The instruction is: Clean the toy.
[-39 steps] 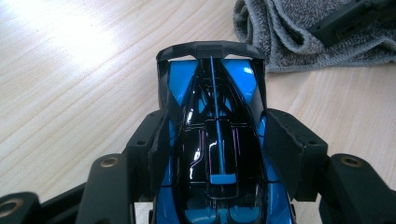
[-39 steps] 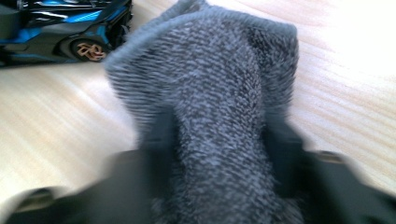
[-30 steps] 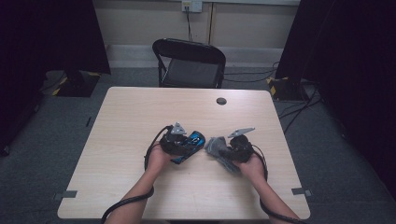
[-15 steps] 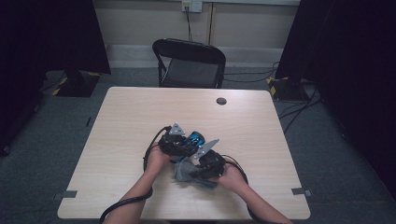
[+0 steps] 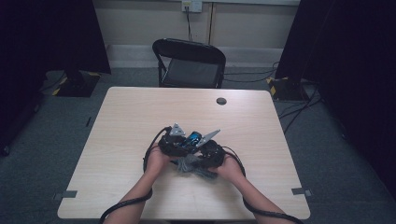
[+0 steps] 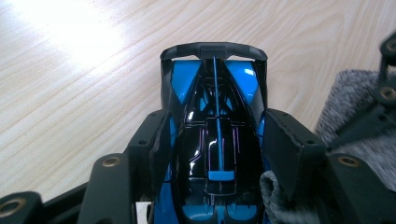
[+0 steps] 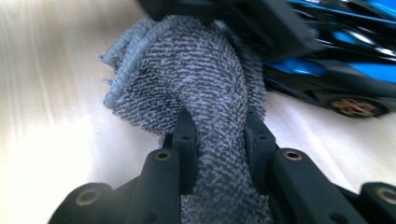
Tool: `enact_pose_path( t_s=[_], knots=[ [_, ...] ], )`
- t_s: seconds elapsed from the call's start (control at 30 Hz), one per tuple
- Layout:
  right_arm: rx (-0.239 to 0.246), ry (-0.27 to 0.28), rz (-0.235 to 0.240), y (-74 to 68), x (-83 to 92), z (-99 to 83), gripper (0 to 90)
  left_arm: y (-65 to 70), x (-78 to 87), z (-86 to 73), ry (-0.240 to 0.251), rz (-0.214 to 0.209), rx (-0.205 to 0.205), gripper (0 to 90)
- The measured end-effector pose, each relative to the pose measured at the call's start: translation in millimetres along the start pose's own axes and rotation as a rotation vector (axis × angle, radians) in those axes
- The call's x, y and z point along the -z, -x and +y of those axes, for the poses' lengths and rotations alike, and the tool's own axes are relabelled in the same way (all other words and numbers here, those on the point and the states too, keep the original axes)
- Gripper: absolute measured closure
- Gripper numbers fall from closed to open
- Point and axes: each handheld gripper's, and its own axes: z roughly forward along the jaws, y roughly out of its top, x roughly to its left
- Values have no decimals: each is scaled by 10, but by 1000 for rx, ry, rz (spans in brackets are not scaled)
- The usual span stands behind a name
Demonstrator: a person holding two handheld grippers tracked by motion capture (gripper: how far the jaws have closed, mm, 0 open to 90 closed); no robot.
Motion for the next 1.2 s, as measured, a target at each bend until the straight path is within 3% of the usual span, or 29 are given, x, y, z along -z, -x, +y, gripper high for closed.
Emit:
enact_pose_path(
  t_s=[0.47, 0.6, 1.03, 1.2],
  knots=[
    [8, -28, -46, 63, 30, 37, 710, 3, -4, -3, 7, 2, 14, 429],
    [-19, -20, -40, 113, 56, -9, 710, 5, -4, 2, 4, 3, 18, 429],
    [-34, -32, -69, 222, 122, -56, 708, 8, -3, -2, 9, 6, 30, 431],
    [-38, -36, -105, 264, 167, -91, 708, 11, -3, -14, 18, 5, 33, 432]
  ],
)
